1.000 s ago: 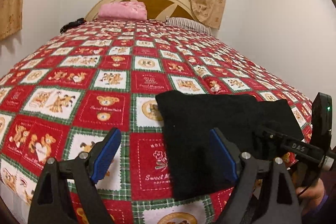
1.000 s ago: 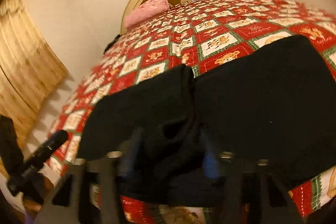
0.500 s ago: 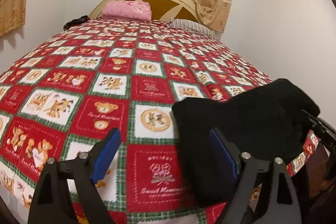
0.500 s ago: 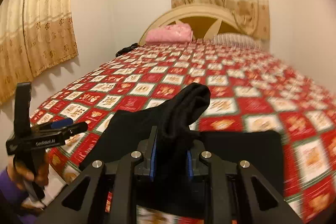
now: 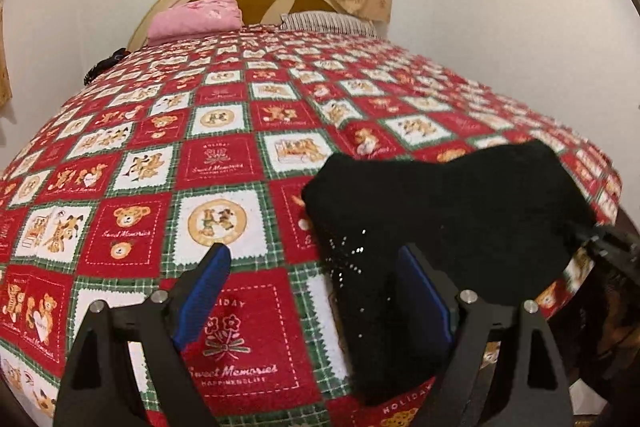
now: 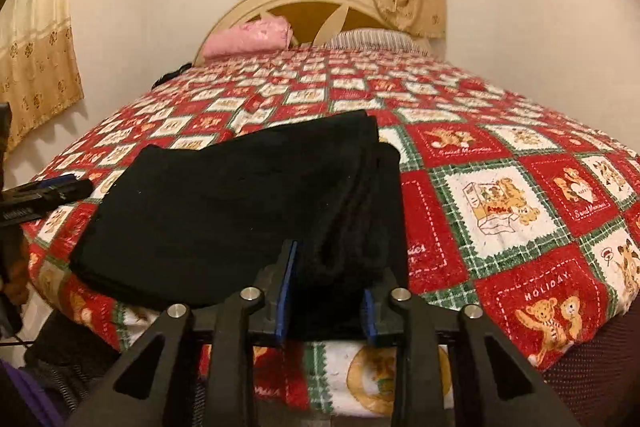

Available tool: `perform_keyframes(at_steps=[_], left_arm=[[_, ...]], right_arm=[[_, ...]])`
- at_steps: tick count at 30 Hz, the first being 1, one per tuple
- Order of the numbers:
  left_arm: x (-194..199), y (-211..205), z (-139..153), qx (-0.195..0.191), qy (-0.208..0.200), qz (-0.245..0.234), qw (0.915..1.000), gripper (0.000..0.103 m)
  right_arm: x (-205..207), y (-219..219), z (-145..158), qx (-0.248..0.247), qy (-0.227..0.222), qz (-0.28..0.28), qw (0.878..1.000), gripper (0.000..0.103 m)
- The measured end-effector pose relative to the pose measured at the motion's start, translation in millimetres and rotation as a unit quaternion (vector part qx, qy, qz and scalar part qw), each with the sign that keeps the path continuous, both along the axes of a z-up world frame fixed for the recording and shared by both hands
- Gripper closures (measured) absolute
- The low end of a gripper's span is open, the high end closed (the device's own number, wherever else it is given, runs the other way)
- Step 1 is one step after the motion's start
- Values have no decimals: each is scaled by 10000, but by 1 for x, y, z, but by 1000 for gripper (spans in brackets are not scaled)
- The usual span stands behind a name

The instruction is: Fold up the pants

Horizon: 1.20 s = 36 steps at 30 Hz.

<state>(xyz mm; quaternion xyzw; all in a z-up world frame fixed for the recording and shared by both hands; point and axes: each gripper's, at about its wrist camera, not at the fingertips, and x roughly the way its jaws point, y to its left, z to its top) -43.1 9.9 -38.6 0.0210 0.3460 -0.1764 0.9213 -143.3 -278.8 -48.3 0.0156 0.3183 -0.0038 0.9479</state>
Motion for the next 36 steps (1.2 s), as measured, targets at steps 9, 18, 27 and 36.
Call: perform_keyframes(at_steps=[9, 18, 27, 36], left_arm=[[3, -20, 13, 182, -126, 0, 9998, 14], [4, -66, -8, 673, -10, -205, 9975, 7], [1, -50, -28, 352, 510, -119, 9980, 1], [-3, -50, -31, 282, 558, -54, 9980, 1]], right_arm=[[-6, 21, 54, -637, -1191, -180, 9907, 68], [97, -3, 28, 205, -194, 103, 9995, 68], [94, -29, 30, 1043, -375, -170, 9937, 68], [5, -20, 14, 230, -221, 137, 9994, 67]])
